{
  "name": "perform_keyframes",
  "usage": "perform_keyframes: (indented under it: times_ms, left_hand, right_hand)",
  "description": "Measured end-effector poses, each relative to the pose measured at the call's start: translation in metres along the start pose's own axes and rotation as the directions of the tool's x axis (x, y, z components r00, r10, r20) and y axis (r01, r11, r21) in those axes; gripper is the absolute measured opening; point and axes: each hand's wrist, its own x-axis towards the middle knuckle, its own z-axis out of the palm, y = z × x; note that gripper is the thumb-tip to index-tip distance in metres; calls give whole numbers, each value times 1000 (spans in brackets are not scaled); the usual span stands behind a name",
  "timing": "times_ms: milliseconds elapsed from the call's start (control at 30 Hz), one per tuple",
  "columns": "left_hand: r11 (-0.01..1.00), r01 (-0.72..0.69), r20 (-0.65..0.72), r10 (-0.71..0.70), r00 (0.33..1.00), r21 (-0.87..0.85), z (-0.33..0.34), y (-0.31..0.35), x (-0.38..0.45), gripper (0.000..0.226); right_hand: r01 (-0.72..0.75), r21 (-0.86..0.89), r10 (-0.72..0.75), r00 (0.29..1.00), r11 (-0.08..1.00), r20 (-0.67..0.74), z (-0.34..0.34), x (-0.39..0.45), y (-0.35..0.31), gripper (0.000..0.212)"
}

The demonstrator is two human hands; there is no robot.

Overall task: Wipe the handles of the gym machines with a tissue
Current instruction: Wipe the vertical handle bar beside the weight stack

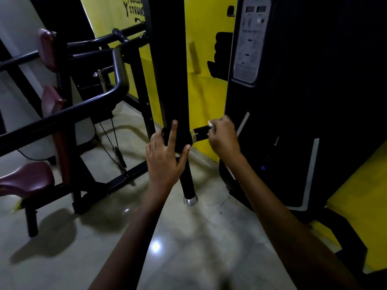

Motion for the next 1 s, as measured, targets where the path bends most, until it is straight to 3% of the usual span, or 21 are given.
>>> perform_keyframes:
  times_ms: [167, 333, 400, 567, 767, 900, 1000]
  left_hand:
    - [1000, 11, 18, -11, 1000, -2, 2, -2, 0, 58]
    - [1000, 1, 28, 0, 1000, -16, 2, -3, -1, 66]
    - [1000, -1, 23, 2, 1000, -10, 2, -4, 0, 69]
    - [1000, 4, 39, -3, 999, -5, 2, -5, -1, 60]
    - [999, -21, 57, 22, 998, -25, -2, -7, -3, 61]
    - [997, -34, 89, 40, 995, -62, -5, -11, -2, 62]
    - [994, -43, 102, 53, 993, -104, -7, -14, -2, 59]
  right_hand:
    - [219, 130, -227, 972, 967, 52, 14, -18, -22, 21]
    - [349, 164, -347, 937, 923, -42, 22, -47, -4, 43]
    - [349, 153, -343, 937, 924, -68, 20, -57, 5, 42]
    - [360, 171, -296, 902, 917, -313, 3, -40, -5, 40]
    - [396, 68, -383, 911, 916, -153, 37, -52, 10, 49]
    - [357, 181, -310, 920, 917, -241, 38, -70, 19, 38]
    - [416, 158, -368, 892, 895, -263, 45, -77, 9, 32]
